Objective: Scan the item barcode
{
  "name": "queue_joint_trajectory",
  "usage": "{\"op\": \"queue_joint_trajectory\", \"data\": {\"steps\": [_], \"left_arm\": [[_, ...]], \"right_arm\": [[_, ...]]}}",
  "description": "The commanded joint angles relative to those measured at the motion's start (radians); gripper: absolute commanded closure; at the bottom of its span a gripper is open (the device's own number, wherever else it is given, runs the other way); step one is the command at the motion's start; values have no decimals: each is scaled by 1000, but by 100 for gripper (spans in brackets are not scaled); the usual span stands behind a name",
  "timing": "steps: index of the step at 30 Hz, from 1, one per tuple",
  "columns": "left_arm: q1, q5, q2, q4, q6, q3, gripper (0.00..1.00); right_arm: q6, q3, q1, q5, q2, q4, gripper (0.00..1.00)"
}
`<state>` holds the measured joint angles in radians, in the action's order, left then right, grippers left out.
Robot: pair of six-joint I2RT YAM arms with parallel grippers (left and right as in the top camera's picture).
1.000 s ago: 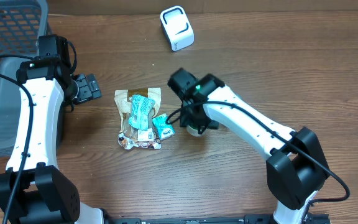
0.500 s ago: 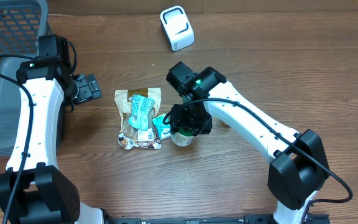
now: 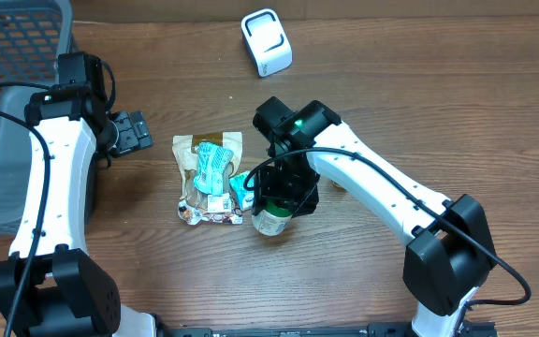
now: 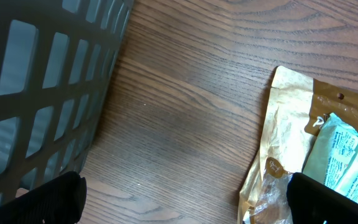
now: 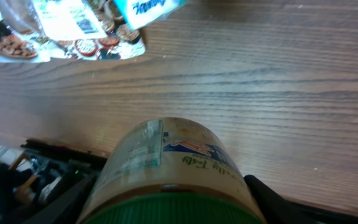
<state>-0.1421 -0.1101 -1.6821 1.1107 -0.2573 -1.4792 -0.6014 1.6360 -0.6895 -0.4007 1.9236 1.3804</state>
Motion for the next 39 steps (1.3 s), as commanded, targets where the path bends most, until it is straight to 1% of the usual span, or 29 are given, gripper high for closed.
{"op": "queue_joint_trajectory", "data": {"steps": [1, 6, 12, 18, 21, 28, 35, 39], "left_arm": [[-2, -13, 16, 0, 14, -21, 0], [-2, -13, 16, 0, 14, -21, 0], [-2, -13, 16, 0, 14, -21, 0], [-2, -13, 16, 0, 14, -21, 0], [-2, -13, 16, 0, 14, -21, 0], [-2, -13, 16, 0, 14, -21, 0], [-2, -13, 16, 0, 14, -21, 1], [-2, -13, 16, 0, 14, -21, 0]], "right_arm": [[8, 31, -1, -67, -12, 0, 72], [8, 38, 11, -118, -14, 9, 71], [8, 42, 61, -127, -14, 22, 71], [8, 42, 111, -299, -14, 37, 69], [7, 42, 131, -337, -14, 44, 69], [7, 41, 141, -338, -14, 43, 69], [3, 41, 141, -337, -14, 43, 73], [4, 41, 141, -291, -14, 31, 73]]}}
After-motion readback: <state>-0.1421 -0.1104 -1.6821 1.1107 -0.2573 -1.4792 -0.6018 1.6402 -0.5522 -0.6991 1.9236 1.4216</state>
